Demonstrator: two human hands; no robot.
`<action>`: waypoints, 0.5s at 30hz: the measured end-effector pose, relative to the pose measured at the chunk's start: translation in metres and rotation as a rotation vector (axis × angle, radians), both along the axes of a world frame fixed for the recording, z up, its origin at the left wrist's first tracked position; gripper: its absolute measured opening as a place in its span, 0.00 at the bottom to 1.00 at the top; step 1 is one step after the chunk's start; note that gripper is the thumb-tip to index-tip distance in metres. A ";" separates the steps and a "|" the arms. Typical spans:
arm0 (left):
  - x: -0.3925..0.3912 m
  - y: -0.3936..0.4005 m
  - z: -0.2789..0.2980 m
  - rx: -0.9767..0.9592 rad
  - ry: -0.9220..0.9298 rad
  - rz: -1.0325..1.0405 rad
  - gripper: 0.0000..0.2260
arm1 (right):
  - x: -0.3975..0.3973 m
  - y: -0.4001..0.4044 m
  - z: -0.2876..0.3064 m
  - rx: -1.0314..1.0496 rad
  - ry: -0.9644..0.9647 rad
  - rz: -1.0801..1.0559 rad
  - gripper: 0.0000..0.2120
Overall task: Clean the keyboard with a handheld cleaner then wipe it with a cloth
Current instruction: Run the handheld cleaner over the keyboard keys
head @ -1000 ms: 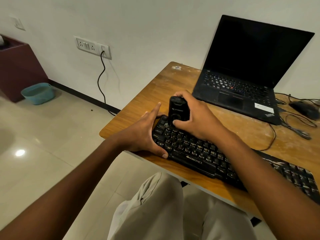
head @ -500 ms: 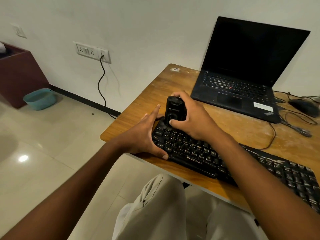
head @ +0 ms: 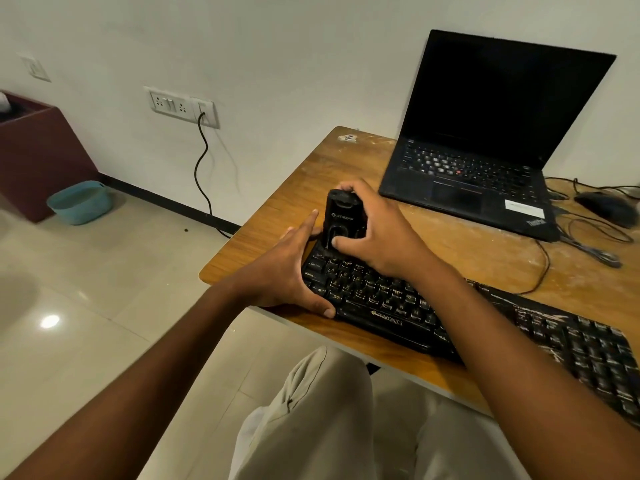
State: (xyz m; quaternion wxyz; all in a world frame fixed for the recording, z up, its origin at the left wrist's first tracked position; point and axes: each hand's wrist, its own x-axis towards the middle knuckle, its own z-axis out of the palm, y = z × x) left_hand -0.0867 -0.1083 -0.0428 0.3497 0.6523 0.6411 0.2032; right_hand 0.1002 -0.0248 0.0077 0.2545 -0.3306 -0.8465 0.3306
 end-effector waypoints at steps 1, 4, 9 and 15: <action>-0.001 0.000 -0.001 0.004 -0.003 -0.005 0.71 | 0.003 -0.001 -0.002 0.004 -0.015 -0.006 0.31; -0.003 0.002 -0.005 0.025 -0.011 -0.019 0.72 | 0.027 0.001 0.003 -0.003 -0.119 -0.039 0.32; -0.005 0.003 -0.008 0.041 -0.017 -0.028 0.72 | 0.043 0.002 0.018 0.029 -0.238 -0.039 0.34; -0.005 0.003 -0.008 0.040 -0.035 -0.016 0.72 | -0.001 -0.006 0.008 0.064 -0.026 -0.020 0.32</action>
